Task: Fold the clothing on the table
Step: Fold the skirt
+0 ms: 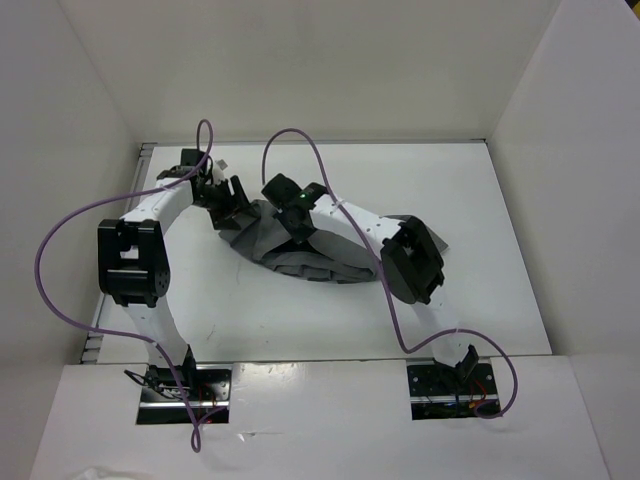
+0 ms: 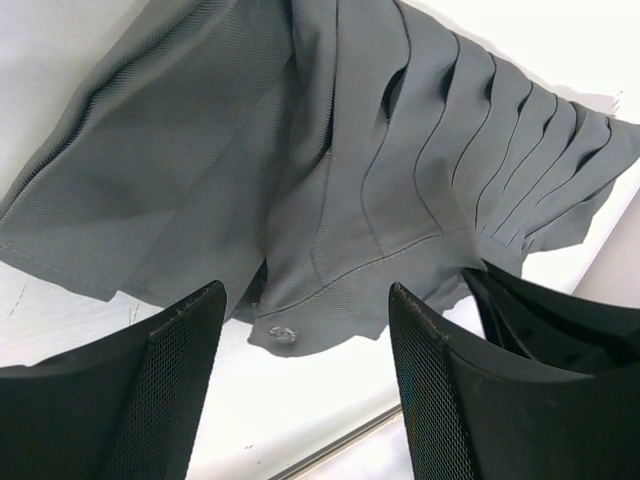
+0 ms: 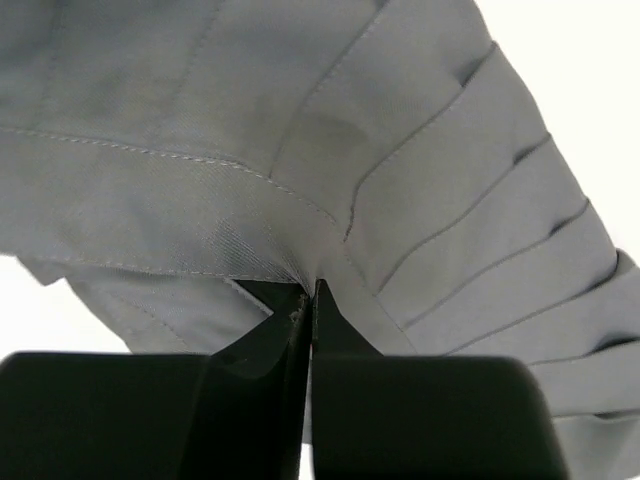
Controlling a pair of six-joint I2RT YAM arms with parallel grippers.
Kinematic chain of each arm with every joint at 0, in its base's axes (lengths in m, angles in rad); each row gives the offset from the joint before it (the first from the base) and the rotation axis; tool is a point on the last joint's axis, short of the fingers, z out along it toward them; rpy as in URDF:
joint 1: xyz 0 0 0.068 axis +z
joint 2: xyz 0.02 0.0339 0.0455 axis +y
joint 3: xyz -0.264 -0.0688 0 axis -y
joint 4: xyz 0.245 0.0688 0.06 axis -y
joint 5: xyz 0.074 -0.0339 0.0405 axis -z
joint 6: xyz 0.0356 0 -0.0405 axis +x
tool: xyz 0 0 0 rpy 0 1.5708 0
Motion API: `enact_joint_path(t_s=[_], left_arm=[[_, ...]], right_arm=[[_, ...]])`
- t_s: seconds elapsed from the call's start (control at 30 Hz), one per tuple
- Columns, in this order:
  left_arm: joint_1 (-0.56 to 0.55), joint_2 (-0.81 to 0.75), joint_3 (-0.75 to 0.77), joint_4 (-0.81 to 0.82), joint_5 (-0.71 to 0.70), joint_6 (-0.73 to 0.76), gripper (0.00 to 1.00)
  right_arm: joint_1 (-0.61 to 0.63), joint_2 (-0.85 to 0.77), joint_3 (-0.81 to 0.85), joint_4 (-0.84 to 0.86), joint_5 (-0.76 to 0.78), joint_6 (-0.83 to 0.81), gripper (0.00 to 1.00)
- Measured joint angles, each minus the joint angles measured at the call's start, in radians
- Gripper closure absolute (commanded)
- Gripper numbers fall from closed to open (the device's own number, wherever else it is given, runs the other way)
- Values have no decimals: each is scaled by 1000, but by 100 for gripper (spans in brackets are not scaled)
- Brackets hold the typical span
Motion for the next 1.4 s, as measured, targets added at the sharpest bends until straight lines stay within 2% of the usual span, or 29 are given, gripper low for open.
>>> enact_joint_path(t_s=[0.17,0.4,0.53,0.6,0.67,0.7,0.73,0.87,0.93,0.97,1.07,1.1,1.13,1.2,1.23,1.3,1.4], left_arm=[[0,0,-10,2,0,0,27],[0,0,-30,2,0,0,27],[0,0,-30,2,1,-1,27],[0,0,-30,2,0,-1,27],[0,0,-30,2,1,-1,27],[1,0,-30,2,1,0,27],[2,0,-30,1,1,0,27],[5,-12,-28,-7,4,0,28],[0,-31,-14,-24,15,3,33],[-10,-45,0,-31,23,9,40],[-73,-82,58,-36,61,24,50],[-101,-89,79,-35,75,26,60],[-137,-93,102,-29,91,29,66],[-210,-89,139,-16,127,48,77],[-240,-79,152,-12,142,50,88],[-304,-38,183,-6,177,61,100],[-357,55,198,9,206,73,100]], right_arm=[[10,-35,-58,9,31,-3,100],[34,-126,-201,-12,-86,-2,99],[38,-113,-282,-27,-164,11,80],[40,-92,-294,-37,-189,16,67],[38,-76,-298,-48,-206,27,64],[35,-75,-299,-60,-214,32,57],[32,-79,-299,-70,-221,42,54],[12,-156,-299,-111,-239,90,49],[-19,-239,-300,-123,-243,124,43],[-45,-284,-300,-122,-243,142,41],[-171,-404,-306,-108,-227,198,39],[-230,-428,-306,-101,-220,220,39],[-295,-441,-308,-89,-212,244,39],[-430,-436,-319,-66,-183,296,39],[-497,-419,-324,-60,-173,321,39],[-613,-365,-327,-54,-152,368,40],[-739,-280,-327,-39,-148,414,40]])
